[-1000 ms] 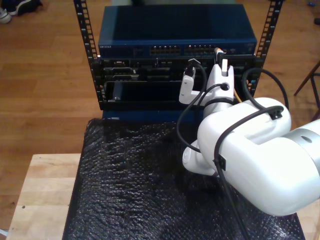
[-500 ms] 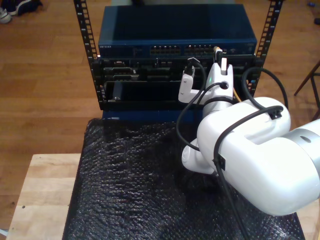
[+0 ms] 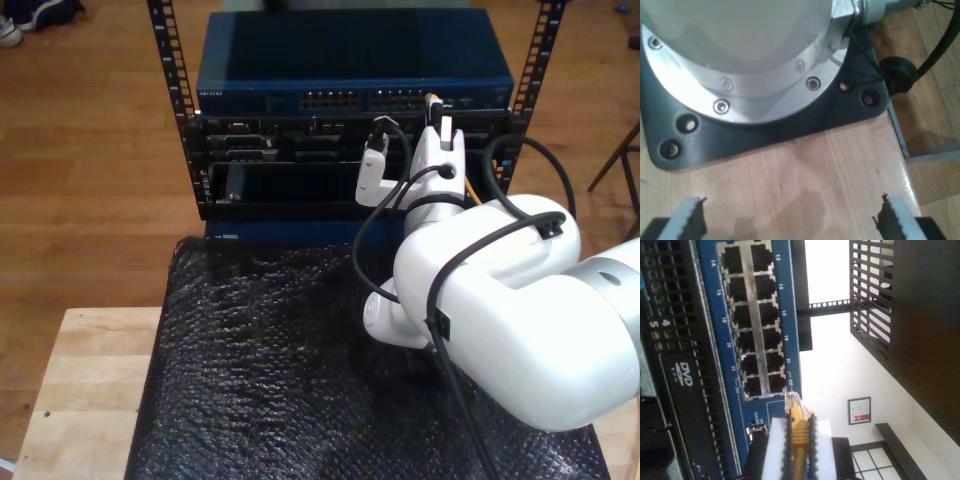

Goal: Grab the cable and plug it in

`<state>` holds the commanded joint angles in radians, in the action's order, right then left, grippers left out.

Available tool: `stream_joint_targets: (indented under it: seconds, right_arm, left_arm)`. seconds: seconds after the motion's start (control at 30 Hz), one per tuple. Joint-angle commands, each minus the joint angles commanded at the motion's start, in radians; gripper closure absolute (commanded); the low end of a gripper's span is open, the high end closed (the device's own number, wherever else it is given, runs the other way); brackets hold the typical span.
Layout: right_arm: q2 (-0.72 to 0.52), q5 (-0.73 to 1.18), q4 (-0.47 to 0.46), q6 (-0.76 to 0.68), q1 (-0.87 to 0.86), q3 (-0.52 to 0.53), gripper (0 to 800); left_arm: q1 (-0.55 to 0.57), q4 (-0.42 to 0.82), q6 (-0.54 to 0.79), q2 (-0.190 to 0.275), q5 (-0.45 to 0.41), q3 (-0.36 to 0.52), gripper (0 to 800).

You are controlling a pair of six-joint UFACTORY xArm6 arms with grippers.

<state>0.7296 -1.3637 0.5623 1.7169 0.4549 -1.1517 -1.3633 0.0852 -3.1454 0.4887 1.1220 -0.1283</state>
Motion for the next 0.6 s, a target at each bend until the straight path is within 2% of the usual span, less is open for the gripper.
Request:
stream_joint_targets:
  seconds: [0.6]
  right_arm:
    - [0.038,0.003,-0.002,0.000,-0.003,-0.052,800]
  left_arm:
    - [0.000,0.000,0.000,0.002,0.000,0.000,0]
